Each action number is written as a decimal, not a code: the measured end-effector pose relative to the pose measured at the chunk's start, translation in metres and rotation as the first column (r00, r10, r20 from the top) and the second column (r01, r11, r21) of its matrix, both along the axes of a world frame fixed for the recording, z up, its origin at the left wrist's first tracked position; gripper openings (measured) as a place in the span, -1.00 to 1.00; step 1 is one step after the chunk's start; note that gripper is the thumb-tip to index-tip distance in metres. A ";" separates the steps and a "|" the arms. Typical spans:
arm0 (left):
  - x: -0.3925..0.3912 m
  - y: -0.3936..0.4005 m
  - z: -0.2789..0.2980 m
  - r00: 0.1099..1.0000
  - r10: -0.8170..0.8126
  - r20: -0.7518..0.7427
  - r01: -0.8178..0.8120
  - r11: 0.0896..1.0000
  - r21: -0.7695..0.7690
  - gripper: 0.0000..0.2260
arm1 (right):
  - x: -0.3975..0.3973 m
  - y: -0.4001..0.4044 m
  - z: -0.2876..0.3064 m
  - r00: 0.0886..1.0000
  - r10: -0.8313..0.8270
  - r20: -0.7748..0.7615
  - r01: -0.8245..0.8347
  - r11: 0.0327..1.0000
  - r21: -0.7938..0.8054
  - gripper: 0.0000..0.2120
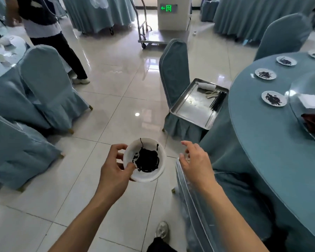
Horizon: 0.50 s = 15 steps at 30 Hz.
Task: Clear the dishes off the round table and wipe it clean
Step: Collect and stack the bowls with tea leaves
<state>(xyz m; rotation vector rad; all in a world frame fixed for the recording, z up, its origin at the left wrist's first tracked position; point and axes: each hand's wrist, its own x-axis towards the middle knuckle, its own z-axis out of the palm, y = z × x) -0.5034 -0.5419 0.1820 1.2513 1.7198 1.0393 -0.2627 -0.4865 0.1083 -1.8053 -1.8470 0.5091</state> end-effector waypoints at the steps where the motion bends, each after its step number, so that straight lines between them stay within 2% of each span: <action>1: -0.001 0.018 0.001 1.000 -0.013 0.003 0.013 1.000 -0.004 -0.61 | 0.001 0.014 -0.004 0.998 -0.005 0.069 0.003 0.999 0.032 -0.62; 5: -0.001 0.084 0.003 0.998 -0.070 -0.002 0.070 0.998 -0.009 -0.61 | 0.007 0.066 -0.007 0.975 -0.061 0.213 0.035 0.992 0.121 -0.62; 9: 0.007 0.144 0.002 0.993 -0.120 0.014 0.120 0.993 -0.018 -0.62 | 0.013 0.107 -0.004 0.944 -0.121 0.307 0.087 0.988 0.124 -0.62; 15: 0.019 0.252 -0.012 0.974 -0.223 0.045 0.225 0.973 -0.048 -0.62 | 0.022 0.180 -0.008 0.925 -0.225 0.307 0.200 0.974 0.109 -0.64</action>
